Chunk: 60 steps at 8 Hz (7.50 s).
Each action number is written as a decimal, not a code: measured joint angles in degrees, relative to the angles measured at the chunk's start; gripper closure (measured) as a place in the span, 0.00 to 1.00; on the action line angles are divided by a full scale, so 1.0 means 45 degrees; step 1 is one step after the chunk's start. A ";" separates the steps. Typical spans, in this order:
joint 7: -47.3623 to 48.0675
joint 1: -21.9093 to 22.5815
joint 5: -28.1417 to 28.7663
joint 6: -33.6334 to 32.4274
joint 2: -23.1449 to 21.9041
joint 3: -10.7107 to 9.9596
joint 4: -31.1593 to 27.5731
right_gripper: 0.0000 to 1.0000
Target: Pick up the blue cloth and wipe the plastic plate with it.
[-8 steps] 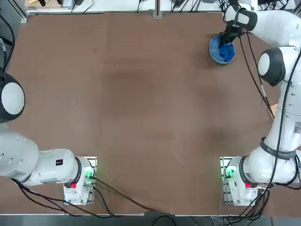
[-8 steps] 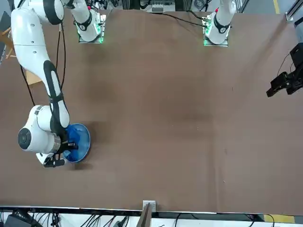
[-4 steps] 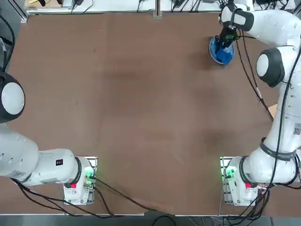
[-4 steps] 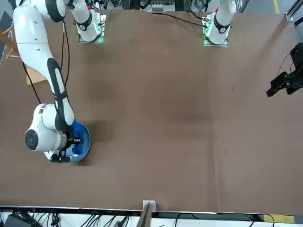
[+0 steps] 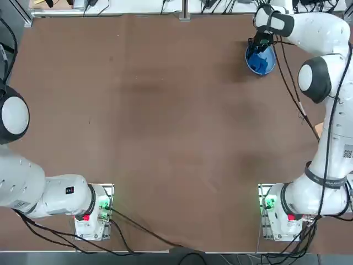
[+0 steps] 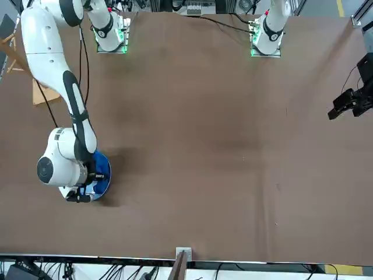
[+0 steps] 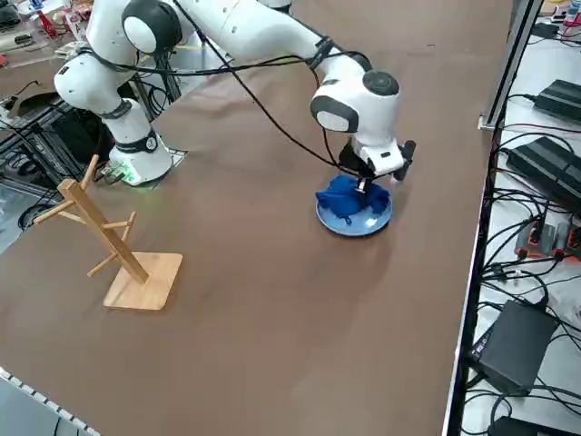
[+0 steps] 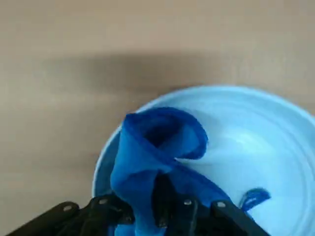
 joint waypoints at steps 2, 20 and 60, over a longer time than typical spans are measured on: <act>-0.0716 -0.0155 0.0004 0.0376 0.0179 -0.0041 0.0258 0.85; -0.1742 -0.0780 0.0170 -0.0194 0.0259 -0.0494 0.0453 0.85; 0.6348 0.4007 0.0273 -0.4845 -0.3519 -0.1318 0.0538 0.85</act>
